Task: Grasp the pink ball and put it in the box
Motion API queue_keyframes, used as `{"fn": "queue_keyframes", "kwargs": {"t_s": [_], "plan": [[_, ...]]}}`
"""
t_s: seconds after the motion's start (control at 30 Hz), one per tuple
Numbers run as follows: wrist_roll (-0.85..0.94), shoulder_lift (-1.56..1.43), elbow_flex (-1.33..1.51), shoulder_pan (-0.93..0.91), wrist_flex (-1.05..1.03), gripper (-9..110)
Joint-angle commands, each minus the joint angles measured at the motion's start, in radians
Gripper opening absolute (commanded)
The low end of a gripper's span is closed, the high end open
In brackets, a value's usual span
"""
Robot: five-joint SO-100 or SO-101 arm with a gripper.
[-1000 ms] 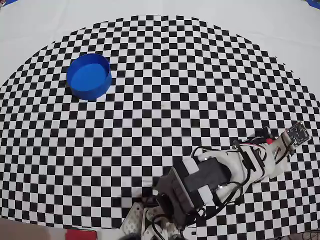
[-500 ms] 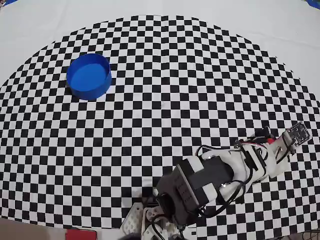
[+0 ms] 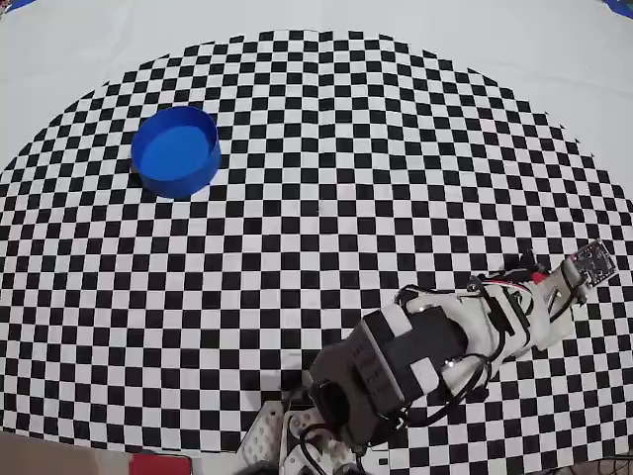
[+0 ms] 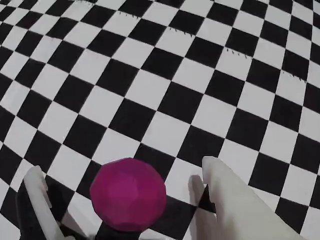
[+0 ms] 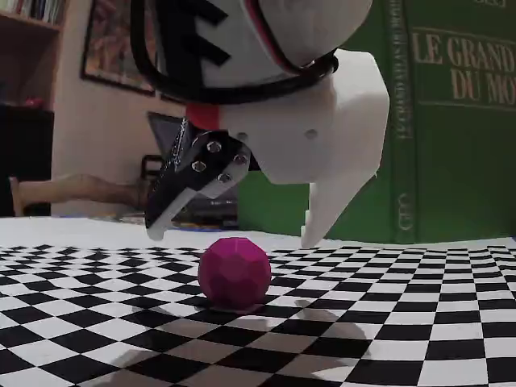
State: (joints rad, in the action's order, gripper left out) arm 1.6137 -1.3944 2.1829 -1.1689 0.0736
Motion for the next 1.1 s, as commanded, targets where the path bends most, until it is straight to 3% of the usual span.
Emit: {"fn": "queue_keyframes", "kwargs": {"t_s": [0.0,1.07], "plan": [[0.008,0.002,-0.031,-0.006,0.005,38],[0.009,0.044,-0.032,-0.006,0.006,38]]}}
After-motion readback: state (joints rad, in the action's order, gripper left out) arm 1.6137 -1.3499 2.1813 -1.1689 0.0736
